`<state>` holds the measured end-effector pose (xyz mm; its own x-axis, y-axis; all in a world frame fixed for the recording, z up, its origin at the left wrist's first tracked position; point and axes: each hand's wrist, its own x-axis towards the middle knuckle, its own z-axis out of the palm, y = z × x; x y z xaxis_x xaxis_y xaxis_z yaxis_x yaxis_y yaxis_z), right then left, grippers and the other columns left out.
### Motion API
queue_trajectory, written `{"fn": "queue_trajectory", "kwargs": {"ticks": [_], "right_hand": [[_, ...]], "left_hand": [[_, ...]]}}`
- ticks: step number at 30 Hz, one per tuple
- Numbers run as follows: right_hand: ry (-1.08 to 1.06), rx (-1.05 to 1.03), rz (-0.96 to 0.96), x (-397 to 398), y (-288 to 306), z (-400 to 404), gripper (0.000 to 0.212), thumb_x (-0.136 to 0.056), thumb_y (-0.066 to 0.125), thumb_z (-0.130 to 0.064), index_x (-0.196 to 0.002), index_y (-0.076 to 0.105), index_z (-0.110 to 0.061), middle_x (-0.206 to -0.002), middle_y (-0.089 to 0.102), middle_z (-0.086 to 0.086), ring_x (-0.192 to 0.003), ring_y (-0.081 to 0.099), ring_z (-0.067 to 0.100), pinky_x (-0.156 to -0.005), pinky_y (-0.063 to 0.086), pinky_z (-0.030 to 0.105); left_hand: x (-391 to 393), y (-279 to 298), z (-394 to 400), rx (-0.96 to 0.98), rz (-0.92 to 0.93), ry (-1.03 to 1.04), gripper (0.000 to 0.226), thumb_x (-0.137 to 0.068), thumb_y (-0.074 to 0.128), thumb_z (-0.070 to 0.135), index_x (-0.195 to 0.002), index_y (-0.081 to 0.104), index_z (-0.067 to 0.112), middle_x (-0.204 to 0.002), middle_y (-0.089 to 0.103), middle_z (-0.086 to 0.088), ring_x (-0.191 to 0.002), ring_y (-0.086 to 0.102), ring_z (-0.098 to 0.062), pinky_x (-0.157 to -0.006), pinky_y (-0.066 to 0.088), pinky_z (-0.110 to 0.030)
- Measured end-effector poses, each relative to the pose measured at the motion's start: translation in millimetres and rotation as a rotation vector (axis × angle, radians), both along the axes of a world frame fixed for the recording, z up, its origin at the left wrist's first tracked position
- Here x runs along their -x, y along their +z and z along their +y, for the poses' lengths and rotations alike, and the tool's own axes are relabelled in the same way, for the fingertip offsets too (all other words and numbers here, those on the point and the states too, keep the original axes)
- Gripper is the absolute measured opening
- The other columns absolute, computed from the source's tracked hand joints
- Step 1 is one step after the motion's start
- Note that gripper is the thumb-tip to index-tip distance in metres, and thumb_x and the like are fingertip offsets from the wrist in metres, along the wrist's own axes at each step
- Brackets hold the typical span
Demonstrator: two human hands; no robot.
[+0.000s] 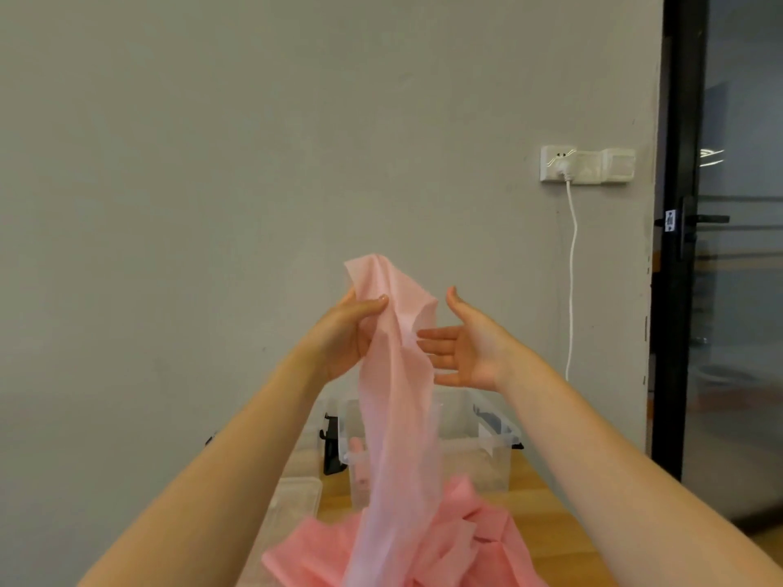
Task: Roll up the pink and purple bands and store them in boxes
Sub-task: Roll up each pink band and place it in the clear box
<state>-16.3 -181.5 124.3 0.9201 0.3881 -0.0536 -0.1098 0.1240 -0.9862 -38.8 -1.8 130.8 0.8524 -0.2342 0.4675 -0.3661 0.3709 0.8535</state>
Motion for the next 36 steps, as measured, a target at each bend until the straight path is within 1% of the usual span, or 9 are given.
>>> {"fn": "queue_trajectory", "kwargs": {"ticks": [4, 7, 9, 11, 15, 17, 24, 32, 36], "right_hand": [[0.115, -0.031, -0.171, 6.9, 4.7, 5.6, 0.069, -0.068, 0.05, -0.067, -0.108, 0.062, -0.012, -0.103, 0.065, 0.003, -0.097, 0.062, 0.018, -0.086, 0.049, 0.039], [0.181, -0.129, -0.253, 13.0, 8.1, 6.9, 0.05, -0.072, 0.059, -0.05, -0.105, 0.062, -0.014, -0.092, 0.065, 0.001, -0.085, 0.063, 0.017, -0.078, 0.053, 0.036], [0.08, -0.094, -0.302, 14.3, 3.5, 8.7, 0.028, -0.082, 0.064, -0.031, -0.102, 0.063, -0.012, -0.088, 0.065, 0.002, -0.077, 0.065, 0.016, -0.067, 0.054, 0.031], [-0.009, -0.129, -0.293, 11.6, -5.1, 9.7, 0.021, -0.086, 0.061, -0.021, -0.103, 0.064, -0.009, -0.087, 0.066, 0.003, -0.073, 0.065, 0.017, -0.06, 0.053, 0.028], [-0.088, -0.384, -0.228, 8.3, -15.2, 9.6, 0.016, -0.09, 0.051, -0.006, -0.099, 0.064, -0.008, -0.089, 0.067, 0.007, -0.074, 0.065, 0.016, -0.062, 0.055, 0.026], [-0.13, -0.391, -0.238, 9.5, -15.6, 7.9, 0.02, -0.091, 0.047, 0.0, -0.093, 0.065, -0.008, -0.084, 0.069, 0.005, -0.07, 0.067, 0.014, -0.059, 0.055, 0.024], [-0.256, -0.12, -0.408, 35.9, -26.9, -10.6, 0.013, -0.089, 0.055, -0.004, -0.083, 0.066, -0.006, -0.068, 0.066, 0.002, -0.058, 0.059, 0.011, -0.054, 0.05, 0.021], [-0.23, -0.31, -0.453, 84.7, -23.6, -30.0, 0.013, -0.088, 0.055, -0.005, -0.079, 0.064, -0.006, -0.06, 0.067, -0.003, -0.053, 0.062, 0.006, -0.051, 0.051, 0.018], [-0.145, -0.239, -0.423, 73.9, -28.9, -36.2, 0.013, -0.089, 0.053, -0.003, -0.088, 0.066, -0.003, -0.066, 0.069, 0.001, -0.057, 0.064, 0.01, -0.053, 0.052, 0.019]], "left_hand": [[3.1, 30.2, 0.9, -0.145, -0.014, 0.089, 0.047, -0.079, 0.064, 0.005, -0.122, 0.049, 0.015, -0.093, 0.066, -0.008, -0.079, 0.067, -0.018, -0.073, 0.056, -0.031], [5.8, 25.2, 3.1, -0.24, -0.006, 0.114, 0.035, -0.082, 0.06, 0.002, -0.115, 0.054, 0.013, -0.099, 0.066, -0.013, -0.082, 0.067, -0.022, -0.07, 0.057, -0.034], [4.2, 11.6, 7.8, -0.188, 0.002, 0.094, 0.044, -0.074, 0.061, 0.005, -0.117, 0.054, 0.008, -0.102, 0.066, -0.015, -0.087, 0.067, -0.025, -0.071, 0.056, -0.035], [4.4, -2.9, 11.2, -0.146, 0.017, 0.091, 0.051, -0.07, 0.06, 0.005, -0.121, 0.052, 0.006, -0.102, 0.066, -0.015, -0.088, 0.066, -0.025, -0.072, 0.056, -0.035], [11.5, -21.8, 10.4, -0.132, 0.065, 0.125, 0.033, -0.079, 0.058, -0.006, -0.108, 0.058, 0.012, -0.086, 0.071, -0.006, -0.073, 0.068, -0.018, -0.062, 0.056, -0.028], [13.5, -29.4, 9.7, -0.094, 0.085, 0.161, 0.026, -0.086, 0.05, -0.006, -0.103, 0.06, 0.011, -0.083, 0.072, -0.004, -0.072, 0.068, -0.016, -0.063, 0.056, -0.027], [32.7, -60.3, 13.2, -0.113, 0.086, 0.402, 0.016, -0.092, 0.052, 0.013, -0.085, 0.066, 0.008, -0.067, 0.069, 0.003, -0.061, 0.062, -0.009, -0.055, 0.052, -0.02], [80.7, -41.4, -3.8, -0.085, -0.11, 0.557, 0.019, -0.089, 0.057, 0.014, -0.075, 0.069, 0.017, -0.064, 0.066, 0.005, -0.057, 0.057, -0.008, -0.053, 0.044, -0.019], [70.8, -41.0, -1.3, -0.155, -0.055, 0.577, 0.015, -0.088, 0.059, 0.016, -0.075, 0.066, 0.016, -0.058, 0.062, 0.008, -0.05, 0.053, -0.006, -0.045, 0.039, -0.013]]}}
